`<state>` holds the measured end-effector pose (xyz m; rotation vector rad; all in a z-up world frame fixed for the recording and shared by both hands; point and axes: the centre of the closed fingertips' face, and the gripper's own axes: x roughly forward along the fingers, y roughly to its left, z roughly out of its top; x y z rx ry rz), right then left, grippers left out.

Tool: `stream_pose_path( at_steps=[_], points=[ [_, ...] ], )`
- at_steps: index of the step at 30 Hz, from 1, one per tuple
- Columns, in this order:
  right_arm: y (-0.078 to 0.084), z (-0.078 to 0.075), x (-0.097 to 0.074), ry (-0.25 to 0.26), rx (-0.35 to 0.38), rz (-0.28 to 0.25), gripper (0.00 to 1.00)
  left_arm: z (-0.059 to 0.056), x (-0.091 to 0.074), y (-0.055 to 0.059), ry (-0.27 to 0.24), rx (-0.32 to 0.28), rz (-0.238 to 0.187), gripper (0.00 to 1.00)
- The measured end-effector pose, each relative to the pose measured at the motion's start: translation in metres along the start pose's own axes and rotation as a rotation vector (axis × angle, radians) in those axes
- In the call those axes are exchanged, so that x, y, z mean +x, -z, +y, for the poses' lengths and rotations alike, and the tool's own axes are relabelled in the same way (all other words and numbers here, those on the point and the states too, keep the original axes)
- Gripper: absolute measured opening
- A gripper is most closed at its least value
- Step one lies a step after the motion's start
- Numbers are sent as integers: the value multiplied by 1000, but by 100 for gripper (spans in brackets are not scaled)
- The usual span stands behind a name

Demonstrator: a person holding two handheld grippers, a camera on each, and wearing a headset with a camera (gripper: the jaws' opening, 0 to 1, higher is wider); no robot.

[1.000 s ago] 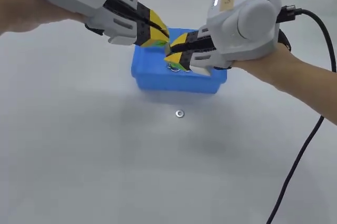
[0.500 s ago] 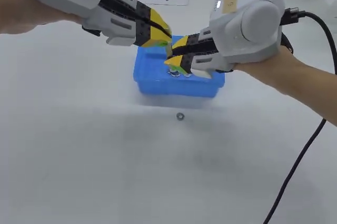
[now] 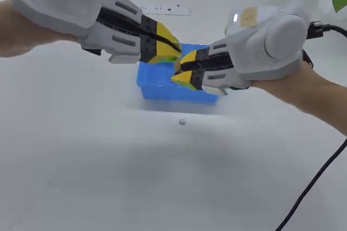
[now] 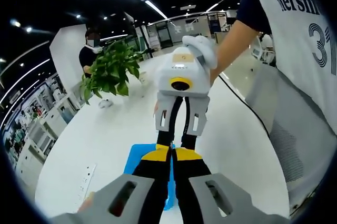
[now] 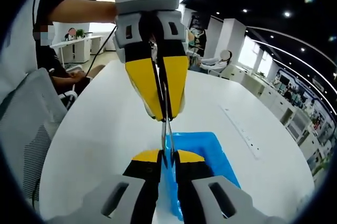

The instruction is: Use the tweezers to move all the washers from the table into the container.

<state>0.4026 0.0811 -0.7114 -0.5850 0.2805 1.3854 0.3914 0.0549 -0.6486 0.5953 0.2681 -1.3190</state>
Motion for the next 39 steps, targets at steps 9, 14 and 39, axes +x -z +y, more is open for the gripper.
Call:
stream_pose_path(
  at_steps=[9,14,39],
  points=[
    [5,28,-4,-25,13,8,11,-25,1,0,6,-57,-14,5],
    [11,44,-3,-43,42,6,11,-38,2,5,11,-108,-22,5],
    [45,43,12,-47,105,31,12,-43,26,27,27,-175,-20,5]
  ],
)
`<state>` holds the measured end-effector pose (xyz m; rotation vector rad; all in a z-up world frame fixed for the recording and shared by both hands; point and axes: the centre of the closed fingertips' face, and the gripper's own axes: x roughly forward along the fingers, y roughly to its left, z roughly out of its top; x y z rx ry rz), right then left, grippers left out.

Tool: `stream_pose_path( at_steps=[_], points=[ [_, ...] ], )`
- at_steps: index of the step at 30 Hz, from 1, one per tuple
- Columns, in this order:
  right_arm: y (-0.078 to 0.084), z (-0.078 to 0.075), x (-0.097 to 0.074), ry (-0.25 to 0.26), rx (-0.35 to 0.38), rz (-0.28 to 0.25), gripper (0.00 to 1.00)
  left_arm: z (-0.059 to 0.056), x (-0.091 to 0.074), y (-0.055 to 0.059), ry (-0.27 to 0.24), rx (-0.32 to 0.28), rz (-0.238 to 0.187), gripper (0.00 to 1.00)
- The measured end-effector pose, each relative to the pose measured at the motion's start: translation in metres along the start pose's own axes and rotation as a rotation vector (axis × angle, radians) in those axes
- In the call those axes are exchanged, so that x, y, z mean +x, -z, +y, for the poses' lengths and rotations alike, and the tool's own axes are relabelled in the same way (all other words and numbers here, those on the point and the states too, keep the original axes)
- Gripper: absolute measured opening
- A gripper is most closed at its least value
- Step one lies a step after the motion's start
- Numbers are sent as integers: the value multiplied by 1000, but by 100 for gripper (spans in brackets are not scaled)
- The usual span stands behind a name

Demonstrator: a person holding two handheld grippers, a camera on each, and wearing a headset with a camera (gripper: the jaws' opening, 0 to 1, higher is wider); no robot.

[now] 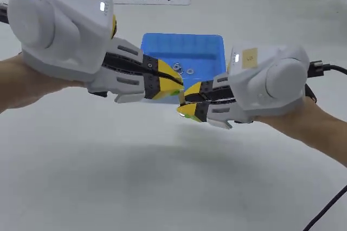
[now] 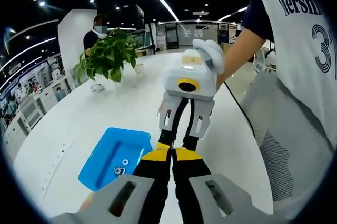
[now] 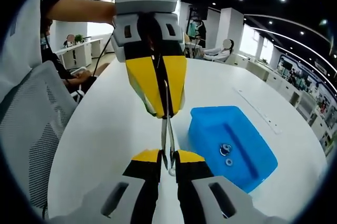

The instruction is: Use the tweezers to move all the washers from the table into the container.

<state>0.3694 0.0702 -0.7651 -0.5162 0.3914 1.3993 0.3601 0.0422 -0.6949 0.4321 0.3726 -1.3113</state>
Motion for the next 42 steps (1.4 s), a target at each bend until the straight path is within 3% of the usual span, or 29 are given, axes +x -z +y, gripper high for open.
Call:
stream_pose_path(
  at_steps=[4,20,42],
  points=[
    [6,-2,4,-1,11,3,12,2,4,6,3,-15,10,5],
    [15,-2,9,-2,44,0,12,3,13,12,23,-24,25,5],
    [13,1,7,-5,21,20,10,1,12,9,27,-35,25,5]
  ],
)
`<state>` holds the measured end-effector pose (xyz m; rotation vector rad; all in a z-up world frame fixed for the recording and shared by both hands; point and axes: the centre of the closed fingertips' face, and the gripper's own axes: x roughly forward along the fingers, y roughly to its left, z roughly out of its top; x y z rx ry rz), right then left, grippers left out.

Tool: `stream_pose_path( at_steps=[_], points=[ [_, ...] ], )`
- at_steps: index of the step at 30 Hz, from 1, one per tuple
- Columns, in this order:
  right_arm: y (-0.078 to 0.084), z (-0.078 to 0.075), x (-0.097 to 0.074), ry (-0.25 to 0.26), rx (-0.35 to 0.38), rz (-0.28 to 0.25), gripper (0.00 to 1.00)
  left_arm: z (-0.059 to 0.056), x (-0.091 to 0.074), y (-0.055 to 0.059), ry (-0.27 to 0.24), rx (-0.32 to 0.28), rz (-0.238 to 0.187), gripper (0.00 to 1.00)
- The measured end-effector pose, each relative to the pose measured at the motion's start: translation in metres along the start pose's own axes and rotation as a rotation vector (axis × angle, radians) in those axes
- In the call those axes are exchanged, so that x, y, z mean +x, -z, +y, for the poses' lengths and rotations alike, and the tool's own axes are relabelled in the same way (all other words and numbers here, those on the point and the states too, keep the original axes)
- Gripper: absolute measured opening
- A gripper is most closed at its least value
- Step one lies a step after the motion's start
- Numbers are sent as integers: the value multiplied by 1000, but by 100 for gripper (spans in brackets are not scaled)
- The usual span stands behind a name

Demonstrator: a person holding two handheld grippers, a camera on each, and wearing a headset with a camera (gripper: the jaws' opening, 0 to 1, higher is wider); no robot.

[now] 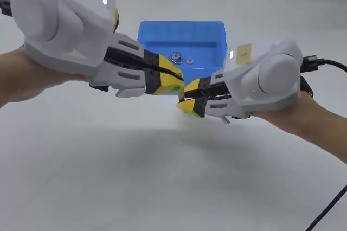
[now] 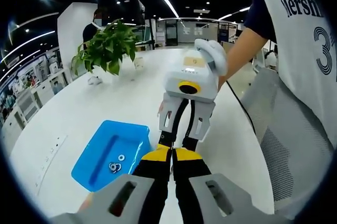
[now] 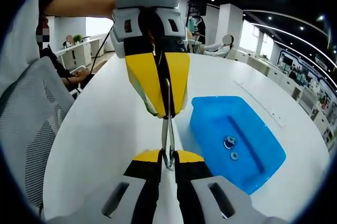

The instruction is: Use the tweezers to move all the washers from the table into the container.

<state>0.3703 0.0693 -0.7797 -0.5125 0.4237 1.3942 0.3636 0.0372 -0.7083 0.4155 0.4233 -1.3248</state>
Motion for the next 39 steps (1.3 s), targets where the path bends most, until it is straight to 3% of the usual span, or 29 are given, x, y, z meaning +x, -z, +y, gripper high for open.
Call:
stream_pose_path(
  at_steps=[4,6,8,9,11,23,30,35,39],
  points=[
    [-7,-1,-4,9,0,-11,10,2,-1,-3,-6,8,-7,5],
    [-11,-2,-7,12,-10,-12,10,10,-8,7,-25,-6,15,5],
    [-16,-3,-10,19,-16,-18,11,10,-12,1,-28,3,13,5],
    [-19,-4,-12,24,-21,-21,11,10,-14,-9,-23,23,-11,5],
    [-24,-5,-15,30,-26,-27,11,12,-19,-10,-36,13,4,5],
    [-56,-8,-27,59,-78,-57,11,15,-44,-34,-95,61,-39,5],
    [-67,-23,-29,88,-97,-78,11,26,-53,-45,-113,101,-41,5],
    [-74,-42,-31,113,-114,-83,11,38,-55,-51,-118,122,-42,5],
    [-74,-59,-31,134,-120,-84,11,54,-53,-55,-127,133,-48,5]
  ],
)
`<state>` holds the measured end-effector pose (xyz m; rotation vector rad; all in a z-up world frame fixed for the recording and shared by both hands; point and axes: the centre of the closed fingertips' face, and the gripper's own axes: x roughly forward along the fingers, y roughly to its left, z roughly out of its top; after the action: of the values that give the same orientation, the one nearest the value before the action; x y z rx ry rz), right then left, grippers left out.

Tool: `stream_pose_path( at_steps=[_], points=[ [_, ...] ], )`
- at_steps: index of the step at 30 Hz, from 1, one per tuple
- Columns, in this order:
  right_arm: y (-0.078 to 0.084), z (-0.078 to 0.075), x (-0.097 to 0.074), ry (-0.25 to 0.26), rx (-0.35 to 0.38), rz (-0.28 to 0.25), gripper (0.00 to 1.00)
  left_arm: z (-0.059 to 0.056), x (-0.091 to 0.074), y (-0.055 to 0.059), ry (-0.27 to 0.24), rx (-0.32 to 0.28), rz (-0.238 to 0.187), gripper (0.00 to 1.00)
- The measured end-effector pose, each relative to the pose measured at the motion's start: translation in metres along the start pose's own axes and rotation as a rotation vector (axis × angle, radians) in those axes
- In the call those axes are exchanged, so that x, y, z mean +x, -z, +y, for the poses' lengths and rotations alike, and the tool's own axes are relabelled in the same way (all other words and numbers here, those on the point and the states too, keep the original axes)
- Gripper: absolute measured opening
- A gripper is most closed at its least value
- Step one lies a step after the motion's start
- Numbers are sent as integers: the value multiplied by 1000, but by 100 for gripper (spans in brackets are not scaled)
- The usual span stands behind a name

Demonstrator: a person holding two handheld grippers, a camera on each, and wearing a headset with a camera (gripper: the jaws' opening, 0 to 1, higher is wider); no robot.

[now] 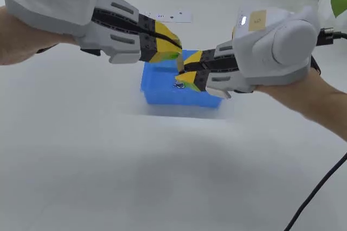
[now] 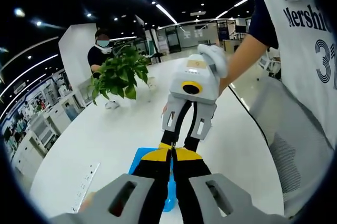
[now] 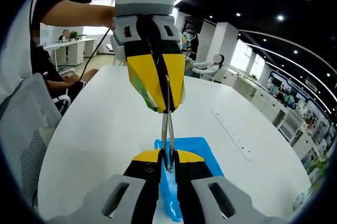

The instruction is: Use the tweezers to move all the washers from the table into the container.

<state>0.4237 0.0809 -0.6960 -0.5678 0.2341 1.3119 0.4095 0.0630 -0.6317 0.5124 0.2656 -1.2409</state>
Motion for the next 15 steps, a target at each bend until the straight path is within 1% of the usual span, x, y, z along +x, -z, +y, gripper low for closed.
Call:
stream_pose_path(
  at_steps=[1,3,6,11,15],
  points=[
    [2,-5,1,8,2,1,11,6,2,1,-2,2,0,5],
    [5,-12,3,16,8,2,11,14,7,2,-4,2,0,5],
    [14,-22,5,28,23,8,11,21,14,6,1,0,-1,5],
    [37,-30,16,23,56,35,11,31,33,21,24,-13,16,5],
    [54,-32,24,12,78,59,11,35,46,37,45,-53,30,5]
  ],
)
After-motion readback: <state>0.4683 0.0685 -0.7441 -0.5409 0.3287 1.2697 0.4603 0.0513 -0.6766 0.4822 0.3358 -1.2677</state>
